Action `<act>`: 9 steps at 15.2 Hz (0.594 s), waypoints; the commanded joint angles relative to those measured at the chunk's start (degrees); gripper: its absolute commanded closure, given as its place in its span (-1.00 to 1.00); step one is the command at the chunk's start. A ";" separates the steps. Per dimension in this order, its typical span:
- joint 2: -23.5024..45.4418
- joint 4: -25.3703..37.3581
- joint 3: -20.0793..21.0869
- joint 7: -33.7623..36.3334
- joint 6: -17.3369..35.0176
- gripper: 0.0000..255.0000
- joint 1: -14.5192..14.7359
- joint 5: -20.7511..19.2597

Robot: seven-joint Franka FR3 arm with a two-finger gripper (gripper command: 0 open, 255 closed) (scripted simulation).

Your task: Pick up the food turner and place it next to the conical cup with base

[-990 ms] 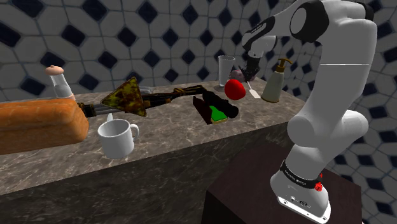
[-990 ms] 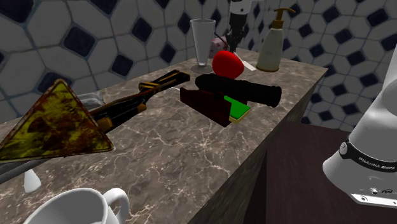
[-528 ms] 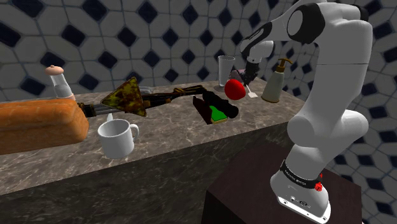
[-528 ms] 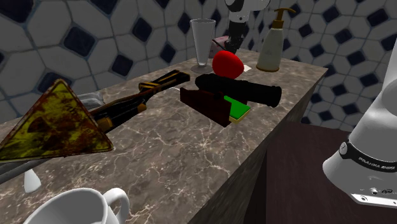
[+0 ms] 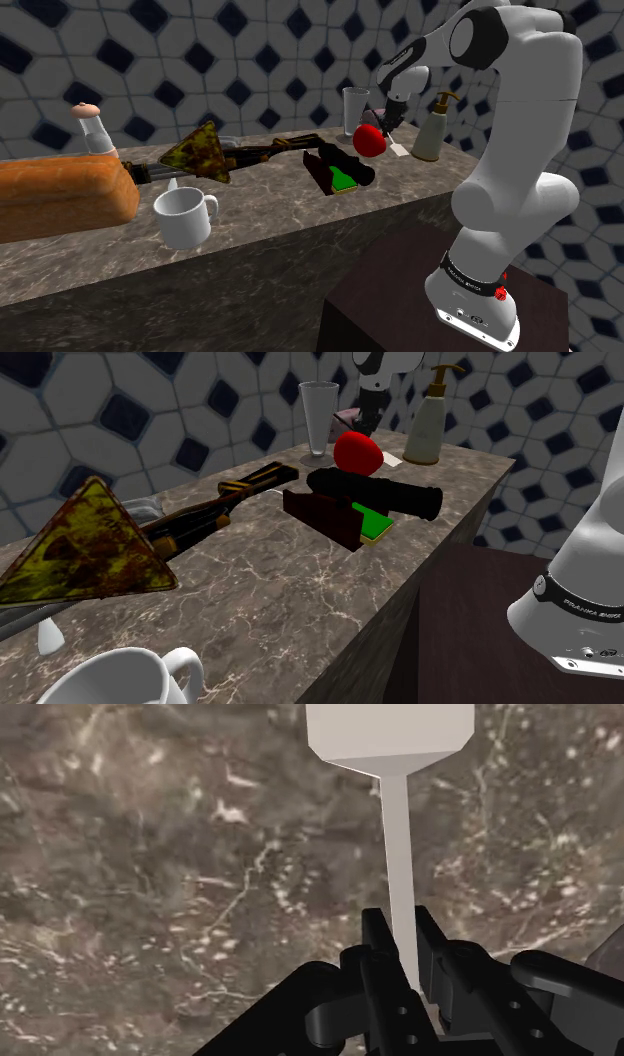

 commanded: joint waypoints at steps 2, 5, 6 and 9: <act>0.05 -0.74 0.00 0.19 -0.16 -1.00 0.11 -0.12; -0.12 -0.78 0.00 0.28 -0.28 -1.00 0.17 -0.17; -0.12 -0.80 0.00 0.26 -0.27 -1.00 0.15 -0.17; -1.75 0.64 -0.24 0.44 -3.31 -1.00 0.13 -0.62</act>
